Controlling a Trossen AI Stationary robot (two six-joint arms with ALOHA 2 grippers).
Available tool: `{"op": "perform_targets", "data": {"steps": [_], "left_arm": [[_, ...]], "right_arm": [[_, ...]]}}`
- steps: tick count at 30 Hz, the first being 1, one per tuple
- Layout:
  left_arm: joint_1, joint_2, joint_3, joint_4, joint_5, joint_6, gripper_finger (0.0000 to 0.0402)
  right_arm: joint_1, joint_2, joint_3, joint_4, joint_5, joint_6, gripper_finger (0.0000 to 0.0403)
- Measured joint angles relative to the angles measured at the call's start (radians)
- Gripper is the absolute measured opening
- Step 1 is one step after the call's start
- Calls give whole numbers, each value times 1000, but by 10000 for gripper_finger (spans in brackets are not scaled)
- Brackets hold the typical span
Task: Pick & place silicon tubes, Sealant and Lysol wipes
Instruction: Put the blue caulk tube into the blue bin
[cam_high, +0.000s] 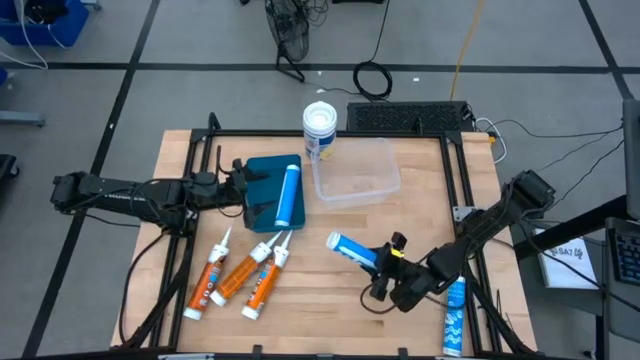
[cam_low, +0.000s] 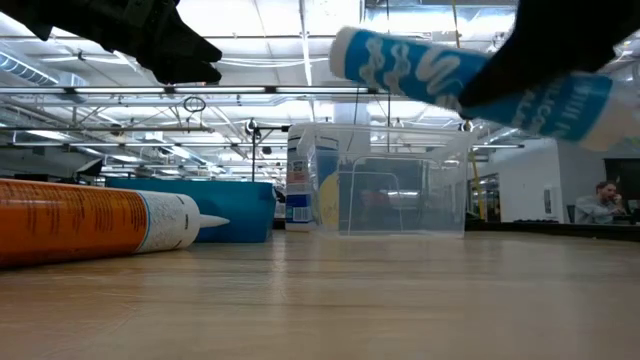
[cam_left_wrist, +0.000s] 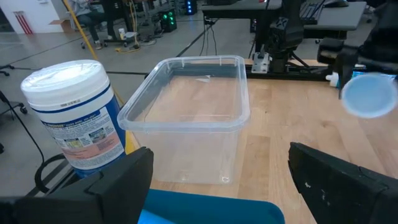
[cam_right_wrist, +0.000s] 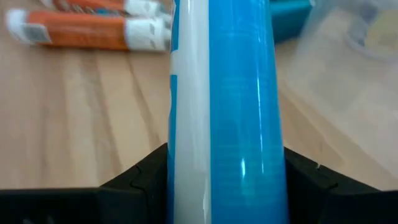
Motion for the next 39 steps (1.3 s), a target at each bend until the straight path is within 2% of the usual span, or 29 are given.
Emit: {"op": "perform_targets", "data": {"steps": [3,6,15,21,31,39], "left_arm": [[0,0,0,0,0,0,365],[0,0,0,0,0,0,365],[0,0,0,0,0,0,365],[0,0,0,0,0,0,365],[0,0,0,0,0,0,365],[0,0,0,0,0,0,365]], "right_arm": [[-18,-39,-12,57,-16,-85,204],[-50,-84,-70,156,-103,-159,204],[-205,-234,-352,662,-342,-400,204],[-337,-316,-479,950,-503,-600,204],[-589,-403,-530,965,-733,-746,204],[-728,-417,-552,994,-797,-850,206]]}}
